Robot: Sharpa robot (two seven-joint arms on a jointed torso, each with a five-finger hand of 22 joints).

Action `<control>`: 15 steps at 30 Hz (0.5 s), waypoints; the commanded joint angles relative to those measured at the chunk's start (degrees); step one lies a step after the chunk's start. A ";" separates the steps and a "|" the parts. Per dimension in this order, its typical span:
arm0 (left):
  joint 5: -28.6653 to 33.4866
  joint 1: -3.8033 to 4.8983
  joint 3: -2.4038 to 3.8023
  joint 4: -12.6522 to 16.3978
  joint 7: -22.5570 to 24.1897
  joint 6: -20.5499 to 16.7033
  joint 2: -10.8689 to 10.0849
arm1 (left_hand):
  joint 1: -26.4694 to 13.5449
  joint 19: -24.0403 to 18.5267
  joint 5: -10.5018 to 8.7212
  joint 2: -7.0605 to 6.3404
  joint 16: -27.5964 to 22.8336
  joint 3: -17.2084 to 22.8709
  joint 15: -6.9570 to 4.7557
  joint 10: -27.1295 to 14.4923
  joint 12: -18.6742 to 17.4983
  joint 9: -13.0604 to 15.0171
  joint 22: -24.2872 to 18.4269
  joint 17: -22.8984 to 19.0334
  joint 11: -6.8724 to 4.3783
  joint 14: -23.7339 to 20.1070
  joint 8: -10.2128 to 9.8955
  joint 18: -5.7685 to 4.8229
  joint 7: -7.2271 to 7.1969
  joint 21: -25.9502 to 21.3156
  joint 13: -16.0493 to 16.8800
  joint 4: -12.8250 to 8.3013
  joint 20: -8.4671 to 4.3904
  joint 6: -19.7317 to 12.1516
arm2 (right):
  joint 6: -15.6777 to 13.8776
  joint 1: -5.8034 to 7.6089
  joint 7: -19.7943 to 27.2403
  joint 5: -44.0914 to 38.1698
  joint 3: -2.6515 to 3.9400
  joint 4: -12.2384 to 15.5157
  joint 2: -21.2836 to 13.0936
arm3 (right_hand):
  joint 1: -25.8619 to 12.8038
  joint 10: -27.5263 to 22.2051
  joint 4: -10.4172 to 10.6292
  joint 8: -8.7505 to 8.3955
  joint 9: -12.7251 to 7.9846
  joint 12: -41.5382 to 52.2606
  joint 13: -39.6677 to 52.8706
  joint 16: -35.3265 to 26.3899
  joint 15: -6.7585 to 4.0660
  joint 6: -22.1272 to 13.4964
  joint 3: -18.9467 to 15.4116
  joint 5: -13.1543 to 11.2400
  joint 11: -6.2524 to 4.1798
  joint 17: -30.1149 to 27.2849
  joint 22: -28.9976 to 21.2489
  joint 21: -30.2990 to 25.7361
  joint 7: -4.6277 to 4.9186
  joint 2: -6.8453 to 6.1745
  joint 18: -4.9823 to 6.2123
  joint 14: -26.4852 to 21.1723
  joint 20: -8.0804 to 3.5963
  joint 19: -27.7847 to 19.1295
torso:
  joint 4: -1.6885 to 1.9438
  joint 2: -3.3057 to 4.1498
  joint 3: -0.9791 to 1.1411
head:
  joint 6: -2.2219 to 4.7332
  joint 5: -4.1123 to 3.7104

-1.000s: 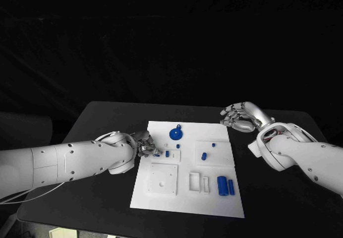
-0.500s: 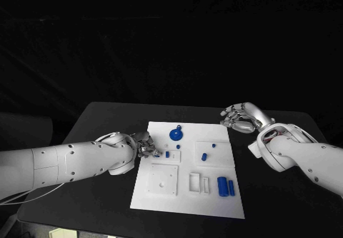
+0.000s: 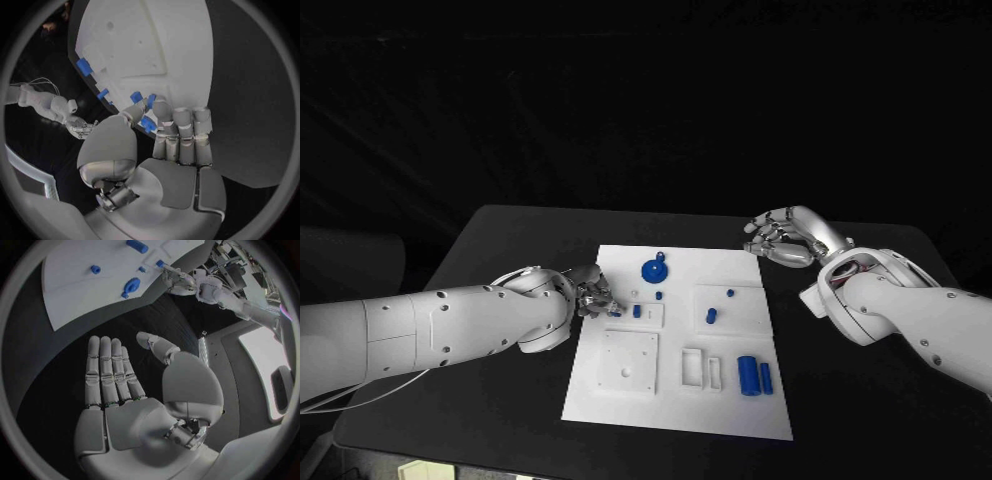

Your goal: Assemble the parts on the task board

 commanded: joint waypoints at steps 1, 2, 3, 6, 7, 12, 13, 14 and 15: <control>-0.35 -0.07 -0.02 -0.10 -0.03 0.74 0.07 | 0.91 0.11 0.11 1.09 0.22 -0.04 -0.33 -0.04 0.15 -0.07 0.34 0.03 -0.26 -0.10 0.12 0.70 -0.10 0.24 0.04 -0.45 -4.83 -0.18 | 0.54 0.00 0.52 -0.48 0.01 0.07 0.05 | -0.24 -0.55 0.14 0.20 -0.10 0.21 -0.11 0.24 -0.05 0.13 -0.13 0.25 -0.03 -0.08 0.09 -0.40 0.11 0.28 0.89 -0.32 -0.02 -0.48 | 0.02 0.01 -0.03 | -0.08 0.01; -0.36 -0.07 -0.02 -0.12 -0.04 0.80 0.08 | 0.96 0.12 0.09 1.01 0.21 -0.02 -0.33 -0.05 0.14 -0.07 0.34 0.03 -0.27 -0.10 0.10 0.69 -0.09 0.23 0.04 -0.46 -4.83 -0.22 | 0.54 0.00 0.52 -0.48 0.01 0.07 0.05 | -0.25 -0.55 0.14 0.20 -0.10 0.21 -0.11 0.24 -0.05 0.13 -0.13 0.26 -0.03 -0.08 0.10 -0.40 0.11 0.28 0.89 -0.32 -0.02 -0.48 | 0.02 0.01 -0.04 | -0.09 0.00; -0.42 -0.07 -0.02 -0.16 -0.07 0.86 0.09 | 1.01 0.12 0.08 0.96 0.21 0.00 -0.33 -0.05 0.14 -0.07 0.34 0.03 -0.28 -0.11 0.10 0.70 -0.09 0.23 0.04 -0.47 -4.83 -0.25 | 0.55 0.00 0.51 -0.48 0.01 0.07 0.04 | -0.25 -0.55 0.15 0.21 -0.11 0.22 -0.12 0.24 -0.04 0.13 -0.13 0.26 -0.03 -0.09 0.10 -0.40 0.11 0.28 0.89 -0.32 -0.02 -0.48 | 0.02 0.01 -0.04 | -0.10 0.00; -0.62 -0.07 -0.02 -0.27 -0.18 0.91 0.07 | 1.24 0.14 0.07 0.81 0.20 0.12 -0.33 -0.05 0.12 -0.04 0.34 0.03 -0.29 -0.11 0.10 0.70 -0.08 0.22 0.04 -0.50 -4.84 -0.30 | 0.55 0.00 0.51 -0.48 0.01 0.07 0.04 | -0.26 -0.55 0.15 0.21 -0.11 0.23 -0.13 0.25 -0.04 0.13 -0.14 0.27 -0.03 -0.10 0.10 -0.40 0.11 0.28 0.89 -0.32 -0.02 -0.48 | 0.03 0.01 -0.01 | -0.08 0.04; -0.68 -0.07 -0.02 -0.31 -0.23 0.97 0.07 | 1.30 0.15 0.07 0.78 0.20 0.14 -0.33 -0.05 0.12 -0.04 0.34 0.03 -0.29 -0.11 0.10 0.70 -0.08 0.22 0.04 -0.51 -4.84 -0.30 | 0.54 0.00 0.51 -0.48 0.01 0.07 0.05 | -0.27 -0.55 0.16 0.21 -0.12 0.23 -0.13 0.25 -0.04 0.13 -0.14 0.27 -0.03 -0.10 0.10 -0.41 0.11 0.28 0.89 -0.32 -0.02 -0.48 | 0.03 0.01 -0.01 | -0.05 0.04; -1.69 -0.07 -0.01 -0.40 -0.22 1.60 0.11 | 2.01 0.20 0.05 0.42 0.20 0.44 -0.33 -0.05 0.08 0.04 0.34 0.03 -0.33 -0.12 0.12 0.71 -0.08 0.21 0.05 -0.58 -4.85 -0.37 | 0.55 0.00 0.53 -0.48 0.01 0.07 0.06 | -0.27 -0.56 0.16 0.22 -0.13 0.24 -0.16 0.26 -0.04 0.12 -0.14 0.29 -0.03 -0.11 0.11 -0.41 0.11 0.27 0.89 -0.33 -0.02 -0.48 | -0.02 -0.01 0.02 | -0.10 0.05; -1.78 -0.07 -0.01 -0.45 -0.26 1.76 0.12 | 2.14 0.21 0.05 0.38 0.21 0.50 -0.32 -0.05 0.07 0.05 0.35 0.03 -0.34 -0.12 0.12 0.71 -0.08 0.21 0.05 -0.58 -4.85 -0.38 | 0.55 0.00 0.53 -0.48 0.01 0.07 0.06 | -0.27 -0.56 0.16 0.22 -0.13 0.25 -0.16 0.26 -0.04 0.12 -0.15 0.29 -0.03 -0.12 0.11 -0.41 0.11 0.27 0.89 -0.33 -0.02 -0.48 | -0.02 -0.01 0.02 | -0.10 0.05; -1.79 -0.07 -0.01 -0.48 -0.27 1.84 0.12 | 2.24 0.21 0.05 0.34 0.21 0.53 -0.32 -0.05 0.06 0.06 0.35 0.03 -0.34 -0.12 0.13 0.70 -0.08 0.21 0.05 -0.59 -4.85 -0.39 | 0.55 0.00 0.53 -0.48 0.01 0.07 0.06 | -0.27 -0.56 0.16 0.22 -0.13 0.25 -0.16 0.27 -0.04 0.12 -0.15 0.29 -0.03 -0.12 0.11 -0.41 0.11 0.27 0.89 -0.33 -0.02 -0.48 | -0.01 0.01 0.02 | -0.12 0.04; -1.82 -0.07 -0.01 -0.54 -0.32 2.02 0.13 | 2.37 0.21 0.05 0.26 0.21 0.57 -0.31 -0.05 0.06 0.07 0.35 0.03 -0.34 -0.12 0.13 0.70 -0.08 0.21 0.06 -0.59 -4.85 -0.40 | 0.55 0.00 0.53 -0.48 0.01 0.06 0.05 | -0.27 -0.56 0.16 0.22 -0.13 0.25 -0.17 0.27 -0.04 0.12 -0.15 0.30 -0.03 -0.12 0.11 -0.41 0.11 0.27 0.89 -0.33 -0.02 -0.48 | -0.01 0.01 0.02 | -0.12 0.04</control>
